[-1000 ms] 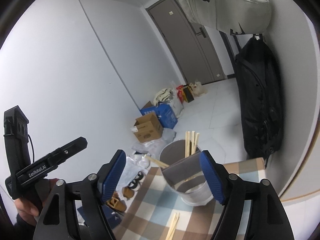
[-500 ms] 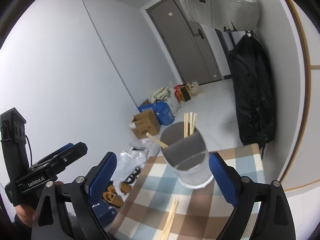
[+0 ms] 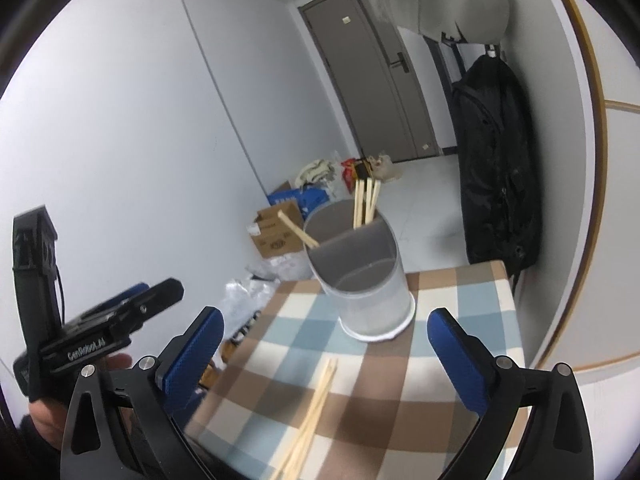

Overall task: Organize utensils
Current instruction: 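Lower both grippers to the chopstick bundle and grasp one with the right gripper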

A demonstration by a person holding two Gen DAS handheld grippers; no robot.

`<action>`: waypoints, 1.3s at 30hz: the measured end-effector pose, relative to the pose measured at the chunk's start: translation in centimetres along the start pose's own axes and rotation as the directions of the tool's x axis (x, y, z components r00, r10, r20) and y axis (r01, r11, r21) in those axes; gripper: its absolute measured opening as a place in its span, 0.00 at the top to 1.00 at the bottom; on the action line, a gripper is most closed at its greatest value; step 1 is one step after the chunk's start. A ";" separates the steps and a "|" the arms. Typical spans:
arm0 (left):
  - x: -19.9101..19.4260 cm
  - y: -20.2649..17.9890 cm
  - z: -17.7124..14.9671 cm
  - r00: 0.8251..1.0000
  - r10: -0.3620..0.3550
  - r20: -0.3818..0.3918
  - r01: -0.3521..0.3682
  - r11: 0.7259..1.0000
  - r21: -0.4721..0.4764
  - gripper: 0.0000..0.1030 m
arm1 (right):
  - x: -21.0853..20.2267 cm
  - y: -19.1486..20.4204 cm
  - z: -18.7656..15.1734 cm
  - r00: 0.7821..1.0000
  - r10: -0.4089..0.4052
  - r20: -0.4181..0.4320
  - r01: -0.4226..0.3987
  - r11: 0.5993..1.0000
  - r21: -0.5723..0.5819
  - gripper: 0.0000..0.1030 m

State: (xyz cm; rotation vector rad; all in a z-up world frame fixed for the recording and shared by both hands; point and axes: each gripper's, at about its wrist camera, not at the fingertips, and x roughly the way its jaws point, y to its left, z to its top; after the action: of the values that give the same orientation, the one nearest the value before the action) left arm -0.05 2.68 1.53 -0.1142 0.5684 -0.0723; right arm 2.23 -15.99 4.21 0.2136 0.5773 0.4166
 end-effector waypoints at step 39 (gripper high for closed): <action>5.8 10.7 -3.1 0.959 -0.049 -0.281 -0.039 0.953 -0.299 0.06 | 19.5 1.1 -7.6 0.837 -0.111 -0.535 0.107 0.993 -0.039 0.57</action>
State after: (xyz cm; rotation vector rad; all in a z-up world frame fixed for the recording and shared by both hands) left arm 3.54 12.44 -5.52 -0.4092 0.8671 -0.0057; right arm 12.36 -5.84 -11.12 0.0502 1.1388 0.3660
